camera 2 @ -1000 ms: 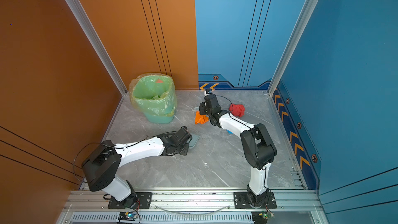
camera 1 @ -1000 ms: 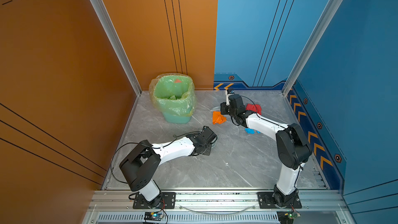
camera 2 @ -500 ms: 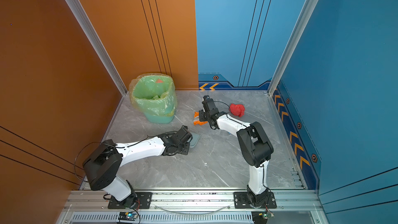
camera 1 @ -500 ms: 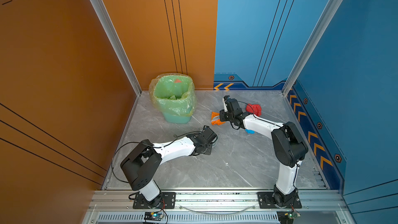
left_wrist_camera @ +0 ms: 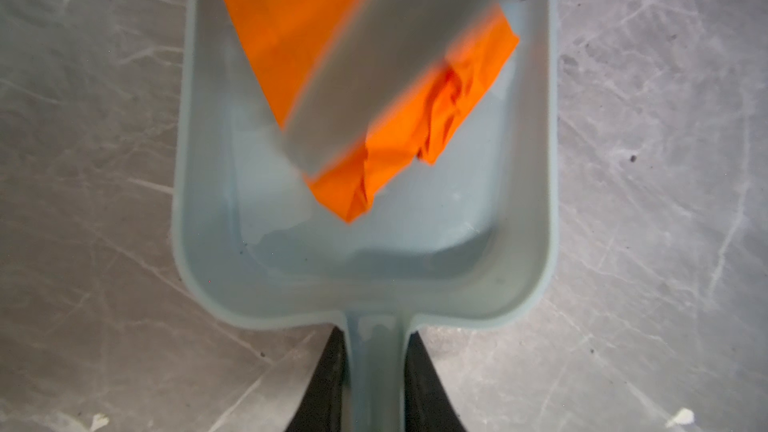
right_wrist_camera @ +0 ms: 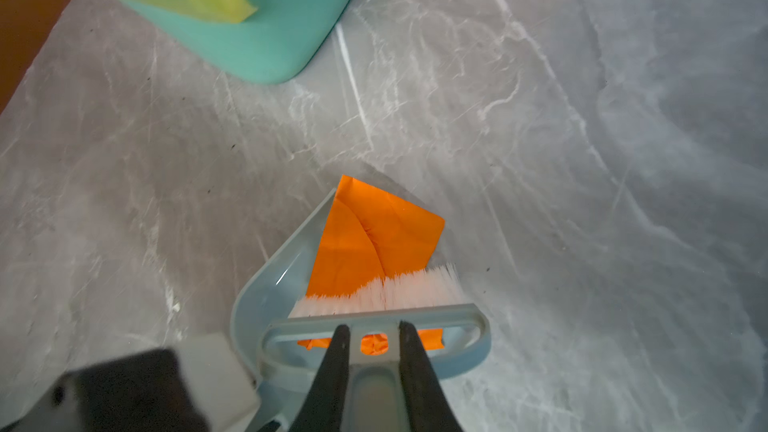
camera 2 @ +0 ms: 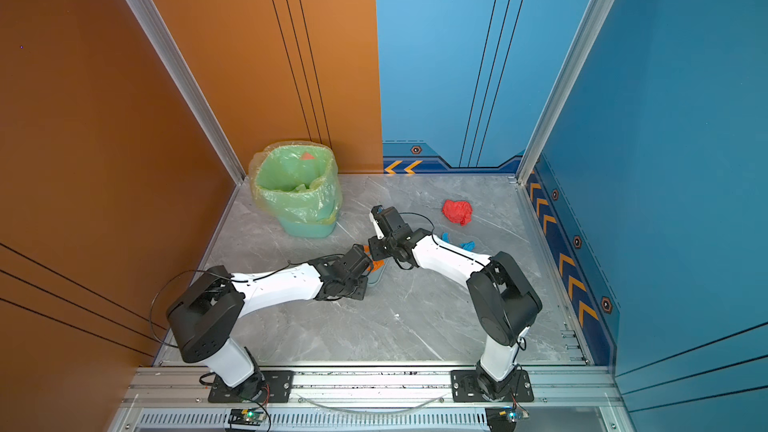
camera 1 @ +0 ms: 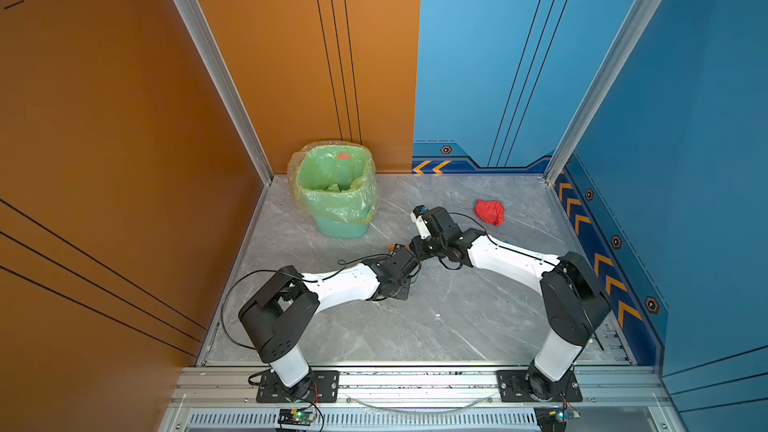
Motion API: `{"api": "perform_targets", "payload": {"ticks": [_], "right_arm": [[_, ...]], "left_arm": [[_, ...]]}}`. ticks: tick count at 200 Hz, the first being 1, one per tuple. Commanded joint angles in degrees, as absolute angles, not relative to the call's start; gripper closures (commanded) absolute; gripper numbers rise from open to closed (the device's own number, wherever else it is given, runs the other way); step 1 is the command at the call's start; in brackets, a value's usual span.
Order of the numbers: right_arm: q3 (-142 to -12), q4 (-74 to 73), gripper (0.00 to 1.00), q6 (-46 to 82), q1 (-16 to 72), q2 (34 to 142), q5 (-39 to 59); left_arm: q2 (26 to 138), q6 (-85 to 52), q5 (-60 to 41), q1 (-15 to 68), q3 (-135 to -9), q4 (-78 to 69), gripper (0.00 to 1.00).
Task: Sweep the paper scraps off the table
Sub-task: 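Sweep the second orange scrap into the dustpan with the right gripper's brush, then lift the dustpan toward the bin with the left gripper while the right brush withdraws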
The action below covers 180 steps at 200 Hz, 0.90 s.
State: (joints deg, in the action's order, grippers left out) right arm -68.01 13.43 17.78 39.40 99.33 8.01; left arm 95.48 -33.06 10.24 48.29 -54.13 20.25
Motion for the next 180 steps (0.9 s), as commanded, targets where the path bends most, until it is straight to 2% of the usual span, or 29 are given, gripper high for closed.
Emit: {"api": "perform_targets", "payload": {"ticks": [1, 27, 93, 180], "right_arm": [[-65.95, 20.99, 1.00, 17.39, 39.72, 96.71, 12.73], [-65.17, 20.01, 1.00, 20.07, 39.29, 94.54, 14.53], [-64.59, 11.51, 1.00, 27.79, 30.11, 91.51, 21.67], [-62.10, 16.37, 1.00, 26.24, 23.75, 82.62, 17.76]], "left_arm": [[95.35, -33.35, 9.49, 47.94, -54.28, 19.50, 1.00], [95.32, -33.24, 9.42, 47.98, -54.12, 19.34, 1.00], [94.87, -32.22, 9.38, 48.33, -53.48, 18.13, 1.00], [92.22, -31.03, 11.87, 49.04, -51.16, 12.88, 1.00]]}}
